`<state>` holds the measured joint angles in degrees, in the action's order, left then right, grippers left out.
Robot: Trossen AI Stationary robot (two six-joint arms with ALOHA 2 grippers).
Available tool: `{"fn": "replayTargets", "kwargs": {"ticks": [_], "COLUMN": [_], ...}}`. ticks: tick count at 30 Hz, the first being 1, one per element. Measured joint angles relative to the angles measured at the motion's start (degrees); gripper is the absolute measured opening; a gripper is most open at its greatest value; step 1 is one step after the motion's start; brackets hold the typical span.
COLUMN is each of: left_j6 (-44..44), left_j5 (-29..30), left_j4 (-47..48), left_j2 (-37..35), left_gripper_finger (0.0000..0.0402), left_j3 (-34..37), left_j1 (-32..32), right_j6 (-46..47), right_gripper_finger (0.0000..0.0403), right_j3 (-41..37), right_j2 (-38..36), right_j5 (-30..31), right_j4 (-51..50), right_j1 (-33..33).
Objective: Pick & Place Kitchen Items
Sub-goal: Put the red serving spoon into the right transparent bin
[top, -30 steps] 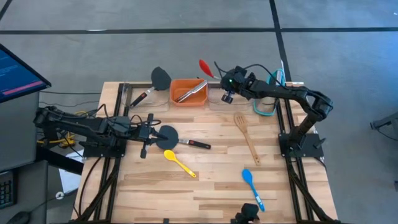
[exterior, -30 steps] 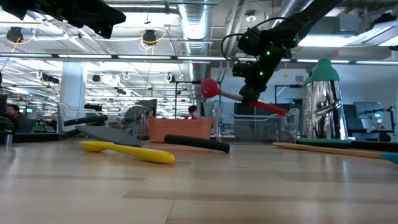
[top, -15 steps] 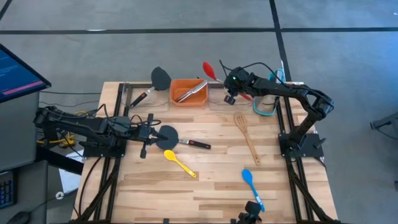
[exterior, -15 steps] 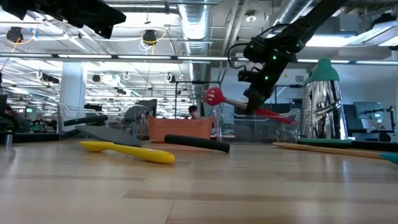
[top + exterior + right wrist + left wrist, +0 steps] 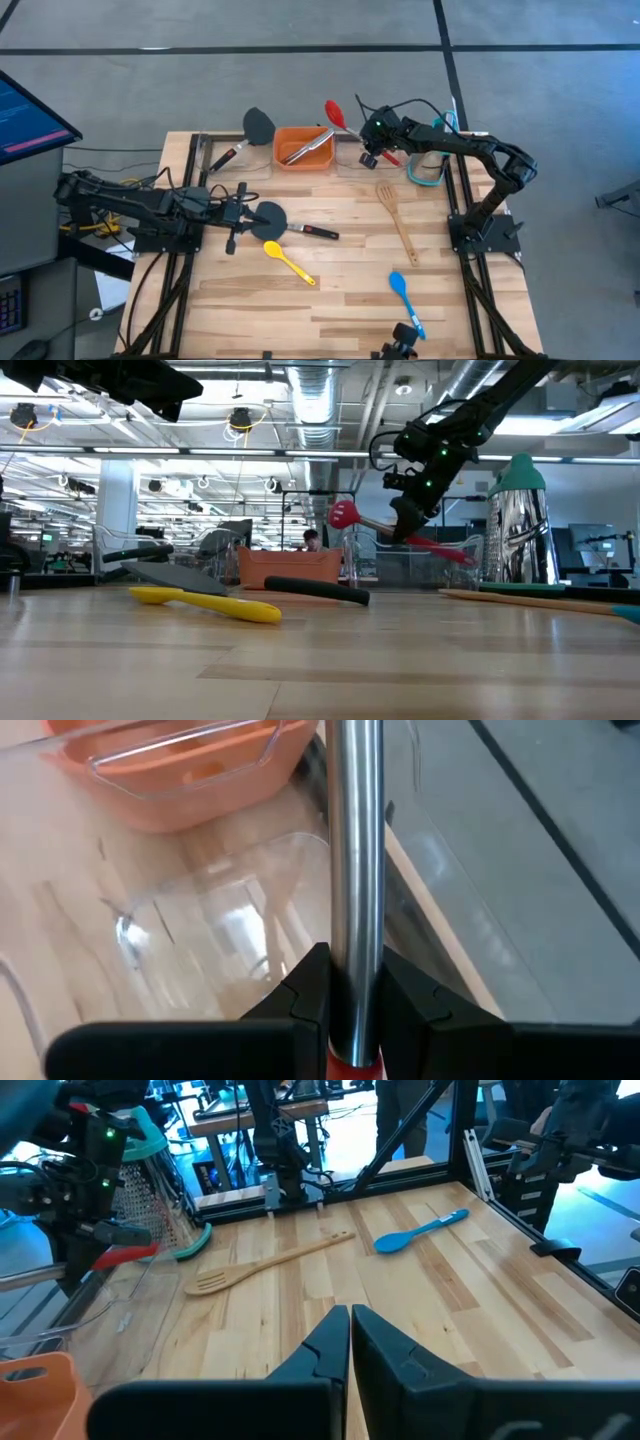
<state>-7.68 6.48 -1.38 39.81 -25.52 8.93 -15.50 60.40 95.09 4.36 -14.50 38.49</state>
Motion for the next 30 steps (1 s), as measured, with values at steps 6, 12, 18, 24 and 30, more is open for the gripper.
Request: {"fn": "replayTargets", "kwargs": {"ticks": [6,12,18,24,30], "left_j6": [0.00,0.00,0.00,0.00,0.00], "left_j5": [-0.02,-0.07,-0.09,-0.13,-0.28], "left_j4": [-0.01,-0.01,0.02,0.02,-0.01], "left_j2": [0.00,-0.02,-0.02,-0.02,-0.02], "left_gripper_finger": [0.0002,0.0002,0.0002,0.0002,0.0002], "left_j3": [0.00,0.00,0.00,0.00,0.00], "left_j1": [0.00,0.00,0.00,0.00,0.00], "right_j6": [0.48,0.51,0.54,0.56,0.56], "right_gripper_finger": [0.0045,0.0045,0.0045,0.0133,0.0236], "right_j3": [-0.02,0.22,0.61,0.41,6.49], "right_j2": [3.21,6.87,7.19,7.39,7.39], "right_j5": [-0.92,-0.02,-0.02,0.37,3.59], "right_j4": [0.50,2.17,2.25,1.43,-4.95], "right_j1": [0.03,-0.21,-0.12,-0.43,-1.85]}}
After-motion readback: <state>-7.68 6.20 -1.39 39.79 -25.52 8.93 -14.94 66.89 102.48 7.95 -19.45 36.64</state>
